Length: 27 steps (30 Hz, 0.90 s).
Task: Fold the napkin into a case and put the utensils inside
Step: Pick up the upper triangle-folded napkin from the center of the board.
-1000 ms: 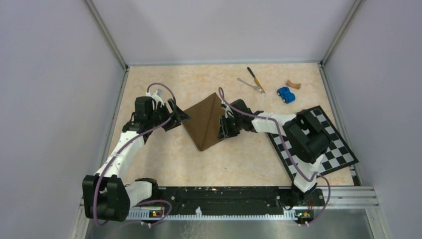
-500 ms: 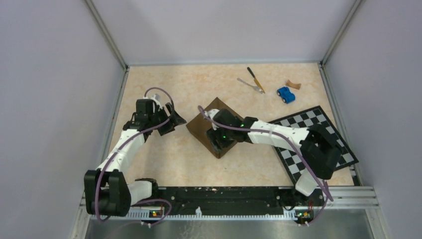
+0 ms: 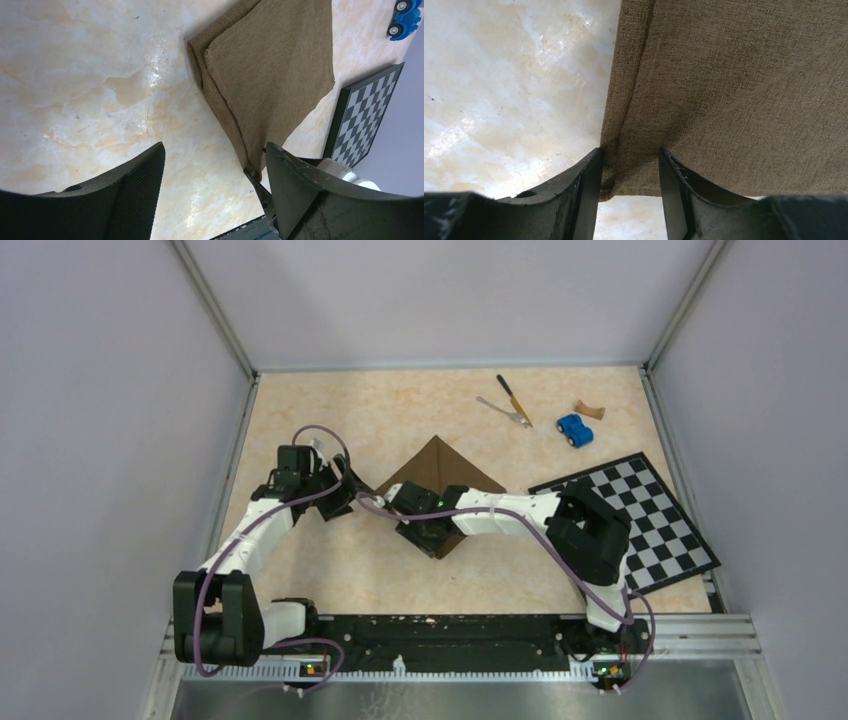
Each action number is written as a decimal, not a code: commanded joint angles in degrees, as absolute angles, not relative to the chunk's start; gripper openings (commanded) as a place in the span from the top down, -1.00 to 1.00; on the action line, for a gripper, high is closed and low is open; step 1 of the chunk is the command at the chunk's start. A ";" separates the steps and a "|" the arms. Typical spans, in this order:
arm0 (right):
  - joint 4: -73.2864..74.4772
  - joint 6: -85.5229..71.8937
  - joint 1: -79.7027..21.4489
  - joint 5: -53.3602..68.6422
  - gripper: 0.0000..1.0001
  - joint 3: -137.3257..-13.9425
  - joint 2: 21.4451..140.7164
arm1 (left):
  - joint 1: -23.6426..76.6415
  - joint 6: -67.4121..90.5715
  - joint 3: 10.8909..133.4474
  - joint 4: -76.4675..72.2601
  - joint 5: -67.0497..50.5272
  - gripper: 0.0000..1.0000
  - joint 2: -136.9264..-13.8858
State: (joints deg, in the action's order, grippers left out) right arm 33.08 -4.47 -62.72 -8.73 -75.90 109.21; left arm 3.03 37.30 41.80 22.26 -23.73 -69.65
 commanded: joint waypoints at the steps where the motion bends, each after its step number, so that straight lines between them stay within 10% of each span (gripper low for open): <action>1: 34.01 -3.47 -64.11 -10.19 0.10 -80.03 109.55 | 2.64 36.53 41.25 20.94 -24.73 -0.57 -69.33; 8: 35.52 -3.38 -64.77 -12.35 0.34 -81.22 110.41 | 2.48 35.77 41.05 20.73 -24.94 -0.57 -69.86; 27: 30.42 -2.22 -66.19 -12.83 0.11 -77.23 111.15 | 1.27 35.42 39.92 19.42 -27.80 -0.60 -71.66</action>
